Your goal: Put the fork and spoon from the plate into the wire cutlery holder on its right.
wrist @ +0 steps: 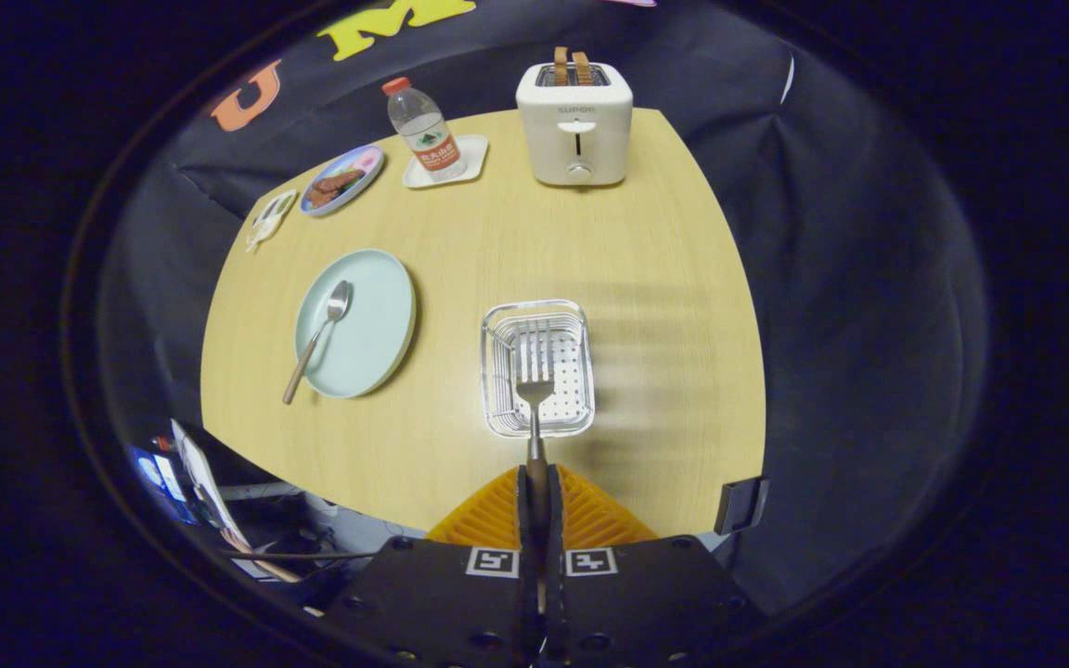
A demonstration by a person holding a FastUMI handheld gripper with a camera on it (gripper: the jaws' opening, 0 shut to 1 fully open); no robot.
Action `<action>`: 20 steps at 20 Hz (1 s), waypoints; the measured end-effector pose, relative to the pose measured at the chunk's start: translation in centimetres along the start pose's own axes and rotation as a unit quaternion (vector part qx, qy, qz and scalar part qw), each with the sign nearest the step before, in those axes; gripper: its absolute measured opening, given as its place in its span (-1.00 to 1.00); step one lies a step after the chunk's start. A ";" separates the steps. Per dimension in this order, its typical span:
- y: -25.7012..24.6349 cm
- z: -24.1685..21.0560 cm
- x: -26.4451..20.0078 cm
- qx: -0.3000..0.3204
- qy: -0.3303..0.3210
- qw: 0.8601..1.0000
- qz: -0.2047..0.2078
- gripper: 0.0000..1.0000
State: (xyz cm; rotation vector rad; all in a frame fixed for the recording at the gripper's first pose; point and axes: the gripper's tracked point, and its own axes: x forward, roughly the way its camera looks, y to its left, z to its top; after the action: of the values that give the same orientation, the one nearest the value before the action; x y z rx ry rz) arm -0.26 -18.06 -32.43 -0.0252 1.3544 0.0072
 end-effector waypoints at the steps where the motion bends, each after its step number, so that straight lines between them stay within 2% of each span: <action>1: 0.2 0.1 0.2 -0.001 0.005 1.000 0.000 -0.93; 3: 0.3 0.1 0.4 -0.005 0.018 1.000 -0.003 -0.86; 8: 0.4 1.2 0.7 0.010 0.016 1.000 -0.008 -0.86; 9: 0.5 1.4 0.6 0.011 0.010 1.000 -0.007 -0.78; 12: 0.7 2.3 0.3 0.019 -0.008 1.000 -0.004 -0.80; 13: 0.9 2.5 0.1 0.021 -0.013 1.000 0.001 -0.88; 17: 2.1 3.1 -0.4 0.017 -0.043 0.999 0.017 -0.46; 18: 2.6 3.4 -0.5 0.017 -0.053 0.998 0.022 -0.41; 20: 3.5 3.9 -0.8 0.013 -0.074 0.997 0.027 -0.07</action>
State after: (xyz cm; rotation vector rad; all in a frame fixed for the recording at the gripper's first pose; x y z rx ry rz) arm 3.28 -14.47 -30.83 0.0327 1.2056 0.0358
